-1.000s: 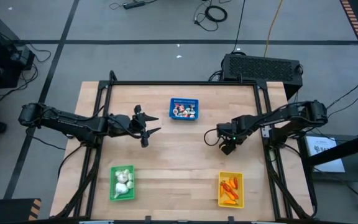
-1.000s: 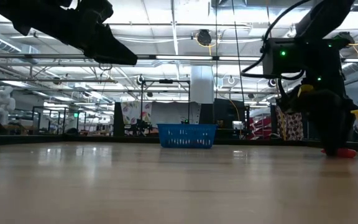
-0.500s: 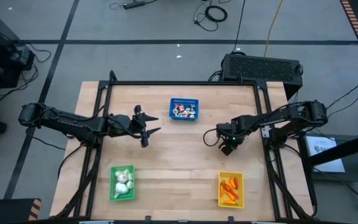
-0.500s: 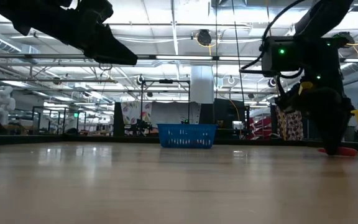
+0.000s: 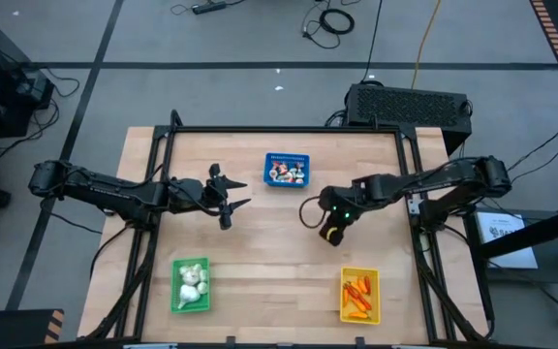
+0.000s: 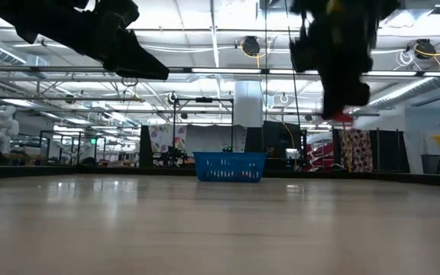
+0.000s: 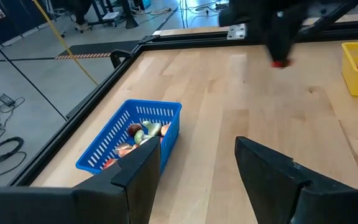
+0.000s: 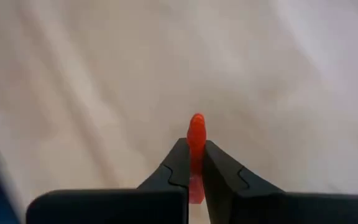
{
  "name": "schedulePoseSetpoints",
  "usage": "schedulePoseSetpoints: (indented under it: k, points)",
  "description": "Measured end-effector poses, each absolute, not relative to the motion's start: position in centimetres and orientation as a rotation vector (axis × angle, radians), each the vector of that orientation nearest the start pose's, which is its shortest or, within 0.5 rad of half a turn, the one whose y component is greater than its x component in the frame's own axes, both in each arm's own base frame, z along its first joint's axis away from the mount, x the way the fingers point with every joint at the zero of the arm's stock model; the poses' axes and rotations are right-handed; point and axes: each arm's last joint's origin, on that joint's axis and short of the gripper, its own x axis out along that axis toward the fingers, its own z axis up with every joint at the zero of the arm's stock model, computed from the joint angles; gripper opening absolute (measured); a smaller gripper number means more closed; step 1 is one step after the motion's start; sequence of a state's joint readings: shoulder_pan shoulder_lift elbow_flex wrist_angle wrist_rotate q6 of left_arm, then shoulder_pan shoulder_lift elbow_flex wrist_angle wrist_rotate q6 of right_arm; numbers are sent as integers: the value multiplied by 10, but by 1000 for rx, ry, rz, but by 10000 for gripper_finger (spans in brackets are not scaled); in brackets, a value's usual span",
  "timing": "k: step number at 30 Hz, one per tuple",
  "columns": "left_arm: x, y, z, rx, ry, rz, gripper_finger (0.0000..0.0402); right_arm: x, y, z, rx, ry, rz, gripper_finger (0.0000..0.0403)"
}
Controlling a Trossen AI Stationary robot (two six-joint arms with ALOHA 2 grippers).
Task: Sort produce into baskets
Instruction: Put the orange chili pepper into the yellow bin
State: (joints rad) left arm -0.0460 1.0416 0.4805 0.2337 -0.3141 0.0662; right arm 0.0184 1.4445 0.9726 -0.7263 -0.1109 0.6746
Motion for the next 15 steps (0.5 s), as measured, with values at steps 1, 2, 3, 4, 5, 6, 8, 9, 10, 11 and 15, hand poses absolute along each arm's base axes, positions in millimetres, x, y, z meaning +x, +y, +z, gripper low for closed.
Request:
schedulePoseSetpoints:
  k: [1, 2, 3, 4, 5, 6, 8, 9, 10, 11, 15]
  points:
    - [216, -1, 221, 124, 332, 255, 215, 272, 14, 224, 645, 1164, -249, 16]
    - [216, -1, 221, 124, 332, 255, 215, 275, 20, 229, 648, 1138, -213, 16]
    - [216, -1, 221, 124, 332, 255, 215, 278, 28, 234, 657, 1117, -186, 16]
    - [216, -1, 221, 124, 332, 255, 215, 280, 36, 237, 674, 1101, -160, 16]
    - [216, -1, 221, 124, 332, 255, 215, 281, 44, 241, 699, 1095, -137, 16]
    - [216, -1, 221, 124, 332, 255, 215, 281, 54, 243, 723, 1099, -115, 16]
    - [217, -1, 221, 123, 332, 252, 215, 276, 73, 243, 776, 1133, -93, 16]
    - [217, -1, 221, 121, 332, 243, 215, 273, 84, 243, 797, 1155, -92, 16]
    - [217, -2, 221, 117, 331, 231, 215, 269, 95, 243, 815, 1178, -91, 16]
    - [217, -2, 221, 114, 331, 221, 215, 264, 105, 242, 833, 1199, -93, 16]
    - [217, -3, 221, 105, 327, 195, 215, 247, 141, 237, 905, 1271, -127, 16]
